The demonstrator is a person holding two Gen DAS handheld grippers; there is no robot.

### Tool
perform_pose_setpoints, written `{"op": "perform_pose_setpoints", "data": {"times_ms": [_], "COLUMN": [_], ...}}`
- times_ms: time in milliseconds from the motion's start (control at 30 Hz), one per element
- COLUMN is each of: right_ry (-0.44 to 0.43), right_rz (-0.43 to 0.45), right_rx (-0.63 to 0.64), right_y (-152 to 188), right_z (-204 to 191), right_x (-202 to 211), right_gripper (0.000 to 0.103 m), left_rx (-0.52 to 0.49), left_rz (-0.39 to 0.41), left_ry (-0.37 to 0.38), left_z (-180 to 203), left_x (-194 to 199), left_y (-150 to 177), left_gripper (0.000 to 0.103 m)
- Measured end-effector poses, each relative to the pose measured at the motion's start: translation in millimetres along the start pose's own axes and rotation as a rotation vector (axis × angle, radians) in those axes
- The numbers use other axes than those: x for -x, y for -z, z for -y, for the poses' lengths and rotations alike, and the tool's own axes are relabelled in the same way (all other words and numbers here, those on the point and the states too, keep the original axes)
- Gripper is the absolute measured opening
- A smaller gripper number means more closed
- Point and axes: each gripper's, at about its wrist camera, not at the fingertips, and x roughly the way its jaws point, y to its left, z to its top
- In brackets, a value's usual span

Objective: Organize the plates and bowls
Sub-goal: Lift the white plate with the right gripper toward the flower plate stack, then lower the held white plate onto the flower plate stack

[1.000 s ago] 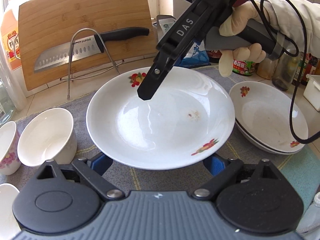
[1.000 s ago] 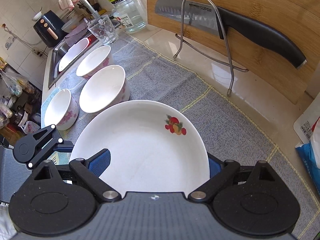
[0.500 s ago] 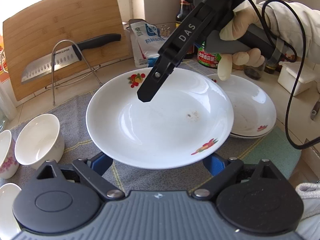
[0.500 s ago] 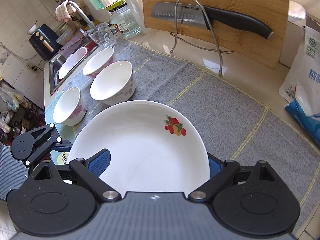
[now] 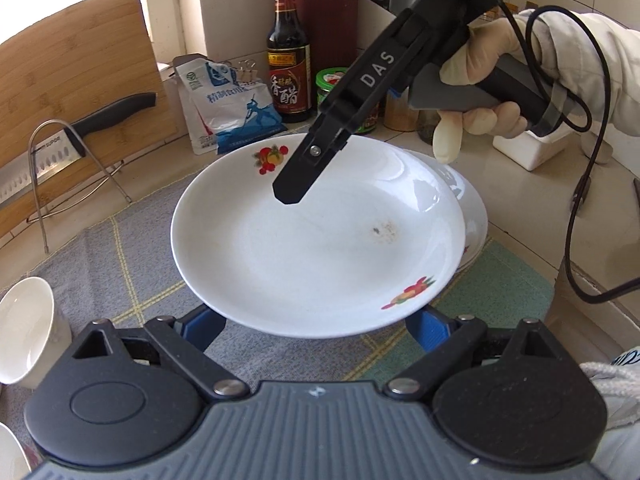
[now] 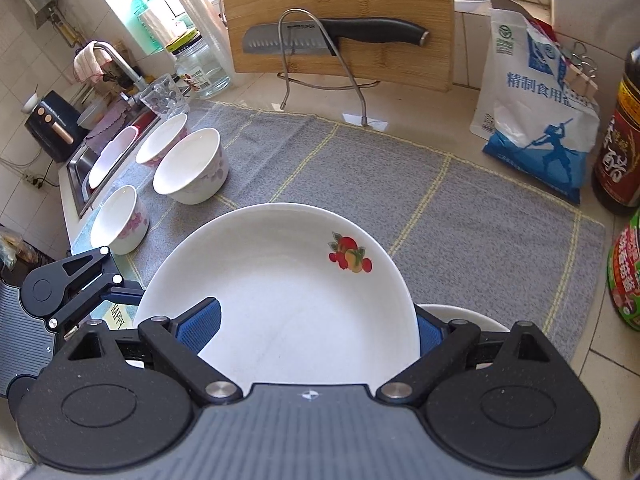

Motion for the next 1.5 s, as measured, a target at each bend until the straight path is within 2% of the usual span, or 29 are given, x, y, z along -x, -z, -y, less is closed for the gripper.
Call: {"op": "perform_pose_setpoints", "data": {"times_ms": [600, 1067, 1500], "right_ry": [0.051, 0.062, 0.089], "right_rz": [0.049, 0.061, 0.036], "right_rx": [-0.126, -0.194, -0.224], "right_y": [39, 58, 73], "right_z": [32, 54, 61], "right_x": [24, 27, 28], "right_gripper": [0.099, 0.099, 0.099], "left_rx": [-0.093, -0.124, -0.139], "left_rz": [-0.028, -0.065, -0.095], "left_ry": [0.11, 0.148, 0.185], "left_z": [21, 32, 32], "left_x": [-24, -42, -54], "left_y": [-18, -28, -28], "left_gripper": [0.096, 0.096, 0.096]}}
